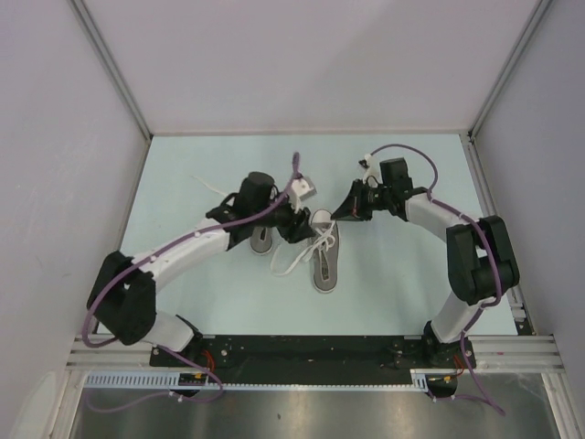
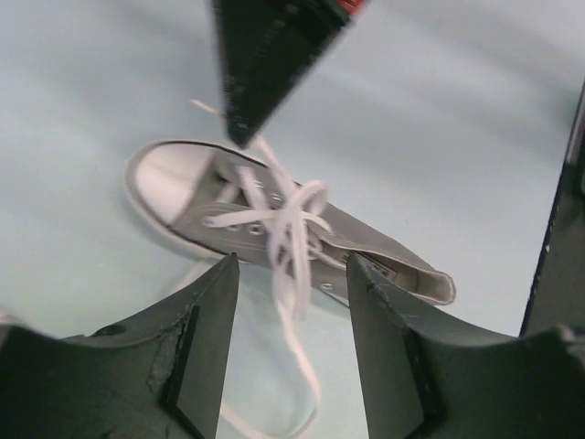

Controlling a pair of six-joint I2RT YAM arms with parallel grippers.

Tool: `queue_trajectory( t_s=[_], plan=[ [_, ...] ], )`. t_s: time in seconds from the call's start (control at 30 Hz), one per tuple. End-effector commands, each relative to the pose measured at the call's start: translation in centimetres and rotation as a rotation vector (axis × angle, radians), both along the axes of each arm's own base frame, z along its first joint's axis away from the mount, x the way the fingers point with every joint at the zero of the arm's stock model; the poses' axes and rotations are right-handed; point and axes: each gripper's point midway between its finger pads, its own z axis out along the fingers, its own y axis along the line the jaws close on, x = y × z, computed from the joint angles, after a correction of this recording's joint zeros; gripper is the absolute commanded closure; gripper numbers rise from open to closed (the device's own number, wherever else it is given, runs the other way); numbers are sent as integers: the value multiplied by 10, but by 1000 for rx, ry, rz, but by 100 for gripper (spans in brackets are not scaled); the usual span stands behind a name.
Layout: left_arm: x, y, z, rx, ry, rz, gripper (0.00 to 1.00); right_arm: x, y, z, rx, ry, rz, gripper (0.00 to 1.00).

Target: Tie the shoes

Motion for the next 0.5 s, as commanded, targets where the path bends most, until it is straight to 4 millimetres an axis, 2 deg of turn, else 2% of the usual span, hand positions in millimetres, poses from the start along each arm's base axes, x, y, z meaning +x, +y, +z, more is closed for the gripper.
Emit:
queue_trajectory(
  t_s=[0.0, 0.13, 0.2, 0.23, 0.3, 0.47],
  plan=[
    [17, 15, 38, -122, 29, 79, 43, 16, 15, 60, 16, -324, 102, 100],
    [25, 3, 43, -180, 67, 63, 43, 16, 27, 87, 10, -458, 172, 100],
    [26, -3, 36, -190, 116, 55, 42, 15, 30, 93, -3, -498, 193, 100],
    [29, -10, 43, -230, 96, 34, 42, 17, 30, 99, -9, -524, 193, 100],
    [25, -15, 42, -257, 129, 3, 41, 15, 31, 100, -21, -538, 201, 100],
    [29, -26, 42, -319, 158, -12, 41, 9, 37, 108, -11, -558, 224, 100]
  ],
)
